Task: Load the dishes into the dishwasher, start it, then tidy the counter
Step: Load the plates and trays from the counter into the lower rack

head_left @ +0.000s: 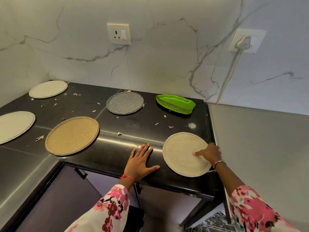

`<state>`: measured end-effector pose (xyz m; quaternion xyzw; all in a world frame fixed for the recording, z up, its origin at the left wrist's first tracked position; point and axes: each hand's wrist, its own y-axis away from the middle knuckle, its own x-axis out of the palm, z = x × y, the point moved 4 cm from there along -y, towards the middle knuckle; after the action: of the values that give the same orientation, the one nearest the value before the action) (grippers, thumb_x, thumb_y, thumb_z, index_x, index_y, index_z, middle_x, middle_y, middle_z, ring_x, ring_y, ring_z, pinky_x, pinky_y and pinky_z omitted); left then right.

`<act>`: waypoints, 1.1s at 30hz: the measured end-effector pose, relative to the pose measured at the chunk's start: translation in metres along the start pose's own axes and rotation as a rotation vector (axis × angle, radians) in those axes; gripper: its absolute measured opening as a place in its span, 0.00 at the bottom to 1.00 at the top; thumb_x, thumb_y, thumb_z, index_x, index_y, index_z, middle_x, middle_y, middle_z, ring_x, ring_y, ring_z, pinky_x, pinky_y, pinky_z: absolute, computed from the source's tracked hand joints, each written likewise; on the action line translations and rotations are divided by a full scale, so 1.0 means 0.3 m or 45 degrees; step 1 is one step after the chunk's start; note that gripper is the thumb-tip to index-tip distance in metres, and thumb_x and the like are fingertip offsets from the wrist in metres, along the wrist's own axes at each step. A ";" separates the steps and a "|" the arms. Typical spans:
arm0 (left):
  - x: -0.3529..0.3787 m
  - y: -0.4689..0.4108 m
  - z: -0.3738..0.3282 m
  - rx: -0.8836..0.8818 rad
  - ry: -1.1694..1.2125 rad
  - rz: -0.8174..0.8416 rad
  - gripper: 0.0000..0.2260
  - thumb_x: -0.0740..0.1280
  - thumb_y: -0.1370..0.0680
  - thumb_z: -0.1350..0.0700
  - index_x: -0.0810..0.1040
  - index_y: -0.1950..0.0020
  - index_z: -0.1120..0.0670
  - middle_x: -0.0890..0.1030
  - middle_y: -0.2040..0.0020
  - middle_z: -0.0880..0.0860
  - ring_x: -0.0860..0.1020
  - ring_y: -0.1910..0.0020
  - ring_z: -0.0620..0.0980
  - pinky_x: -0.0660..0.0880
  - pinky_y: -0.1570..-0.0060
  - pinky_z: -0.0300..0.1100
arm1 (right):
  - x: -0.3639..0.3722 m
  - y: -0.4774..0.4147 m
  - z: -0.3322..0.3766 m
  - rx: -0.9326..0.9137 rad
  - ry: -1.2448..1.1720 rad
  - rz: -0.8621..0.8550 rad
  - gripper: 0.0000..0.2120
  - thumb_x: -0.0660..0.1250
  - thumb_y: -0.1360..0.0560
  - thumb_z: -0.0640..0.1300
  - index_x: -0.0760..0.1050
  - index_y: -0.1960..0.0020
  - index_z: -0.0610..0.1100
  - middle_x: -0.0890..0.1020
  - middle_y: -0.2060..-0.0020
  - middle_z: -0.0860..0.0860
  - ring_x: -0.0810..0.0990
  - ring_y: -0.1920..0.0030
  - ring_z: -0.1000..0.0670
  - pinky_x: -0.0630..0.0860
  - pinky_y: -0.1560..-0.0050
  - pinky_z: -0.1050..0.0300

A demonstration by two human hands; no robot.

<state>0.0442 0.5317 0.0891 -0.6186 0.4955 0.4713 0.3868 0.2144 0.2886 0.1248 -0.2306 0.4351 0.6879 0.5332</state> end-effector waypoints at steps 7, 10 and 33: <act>0.003 0.002 0.000 -0.011 -0.022 -0.007 0.52 0.31 0.40 0.20 0.52 0.23 0.46 0.48 0.22 0.46 0.44 0.24 0.45 0.39 0.26 0.49 | -0.016 0.064 -0.010 0.135 -0.994 0.142 0.27 0.75 0.34 0.35 0.70 0.39 0.34 0.77 0.45 0.40 0.76 0.47 0.41 0.77 0.50 0.46; 0.005 0.012 -0.007 -0.043 -0.034 -0.029 0.53 0.29 0.41 0.21 0.53 0.23 0.47 0.49 0.22 0.46 0.45 0.24 0.46 0.40 0.26 0.50 | -0.008 0.114 -0.024 0.163 -1.173 0.221 0.22 0.72 0.31 0.35 0.71 0.39 0.33 0.77 0.48 0.40 0.75 0.50 0.42 0.77 0.54 0.45; 0.392 1.299 -0.276 -0.232 0.111 0.344 0.46 0.37 0.38 0.32 0.48 0.23 0.52 0.46 0.22 0.50 0.42 0.24 0.49 0.35 0.28 0.48 | 0.293 1.049 -0.763 0.126 -1.455 0.369 0.12 0.67 0.29 0.29 0.75 0.46 0.35 0.77 0.43 0.38 0.77 0.46 0.38 0.81 0.57 0.45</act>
<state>-0.3126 0.3424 -0.0077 -0.5988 0.5456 0.5348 0.2405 -0.1416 0.1257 0.0493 0.2635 0.1374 0.7479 0.5936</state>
